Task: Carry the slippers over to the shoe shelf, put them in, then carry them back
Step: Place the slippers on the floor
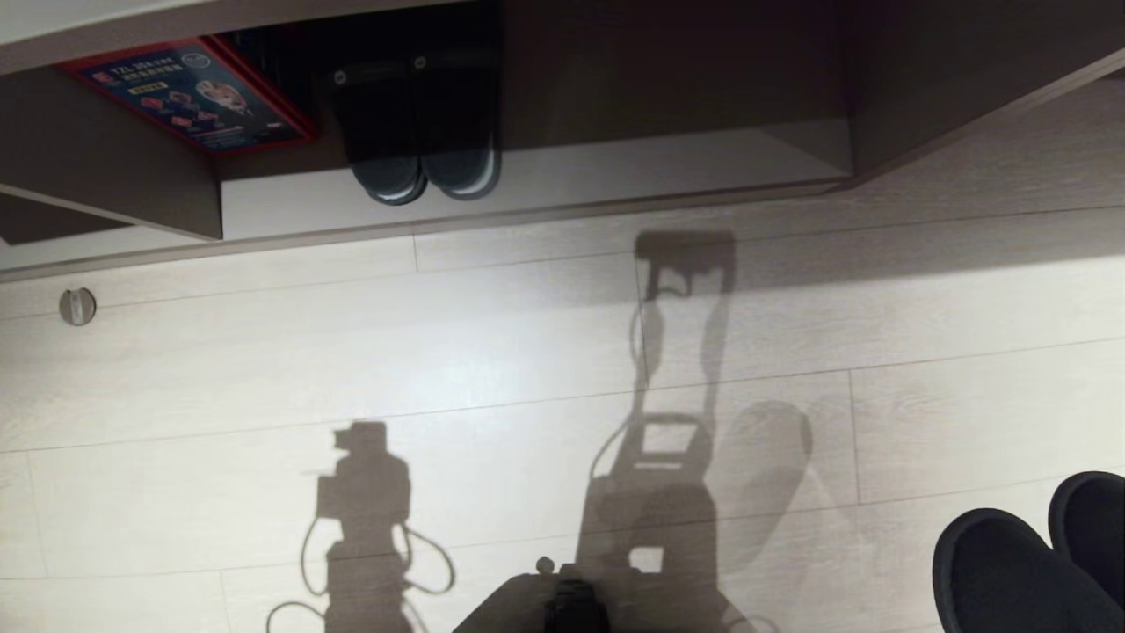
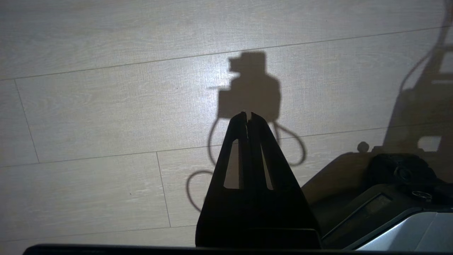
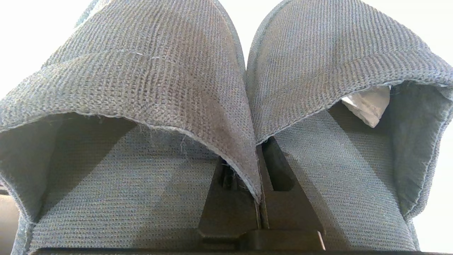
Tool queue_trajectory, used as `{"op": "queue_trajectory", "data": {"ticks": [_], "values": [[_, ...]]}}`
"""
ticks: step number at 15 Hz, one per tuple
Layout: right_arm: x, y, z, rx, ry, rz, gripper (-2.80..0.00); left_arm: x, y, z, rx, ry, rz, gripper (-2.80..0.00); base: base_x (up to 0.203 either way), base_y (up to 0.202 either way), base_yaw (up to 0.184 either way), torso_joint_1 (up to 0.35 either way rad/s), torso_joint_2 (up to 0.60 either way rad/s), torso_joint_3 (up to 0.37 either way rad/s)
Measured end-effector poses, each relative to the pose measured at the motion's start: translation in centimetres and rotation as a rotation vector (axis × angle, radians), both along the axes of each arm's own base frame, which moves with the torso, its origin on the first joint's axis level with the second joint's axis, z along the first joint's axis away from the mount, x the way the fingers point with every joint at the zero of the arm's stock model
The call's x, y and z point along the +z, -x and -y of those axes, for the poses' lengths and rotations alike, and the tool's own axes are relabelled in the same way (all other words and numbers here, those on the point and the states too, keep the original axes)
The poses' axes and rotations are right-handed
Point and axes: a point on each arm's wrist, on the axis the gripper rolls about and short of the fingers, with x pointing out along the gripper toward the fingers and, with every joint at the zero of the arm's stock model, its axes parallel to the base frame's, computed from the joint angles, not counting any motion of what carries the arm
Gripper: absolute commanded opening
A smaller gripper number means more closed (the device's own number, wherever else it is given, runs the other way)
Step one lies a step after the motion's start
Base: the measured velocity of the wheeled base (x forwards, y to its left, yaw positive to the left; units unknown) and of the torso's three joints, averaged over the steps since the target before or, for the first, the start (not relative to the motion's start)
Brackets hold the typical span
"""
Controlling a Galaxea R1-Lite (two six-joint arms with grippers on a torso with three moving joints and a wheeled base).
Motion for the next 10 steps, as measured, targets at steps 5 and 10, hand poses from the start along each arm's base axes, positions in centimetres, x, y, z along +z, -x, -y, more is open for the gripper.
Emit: {"op": "queue_trajectory", "data": {"ticks": [5, 10], "values": [[0.0, 0.0, 0.0, 0.0, -0.005, -0.001, -2.8, 0.0, 0.0, 0.0, 0.0, 0.0, 0.0, -2.8, 0.0, 0.0, 0.0, 0.004, 0.0, 0.202], [-0.01, -0.01, 0.0, -0.002, -0.001, -0.001, -2.8, 0.0, 0.0, 0.0, 0.0, 0.0, 0.0, -2.8, 0.0, 0.0, 0.0, 0.003, 0.0, 0.203]]}}
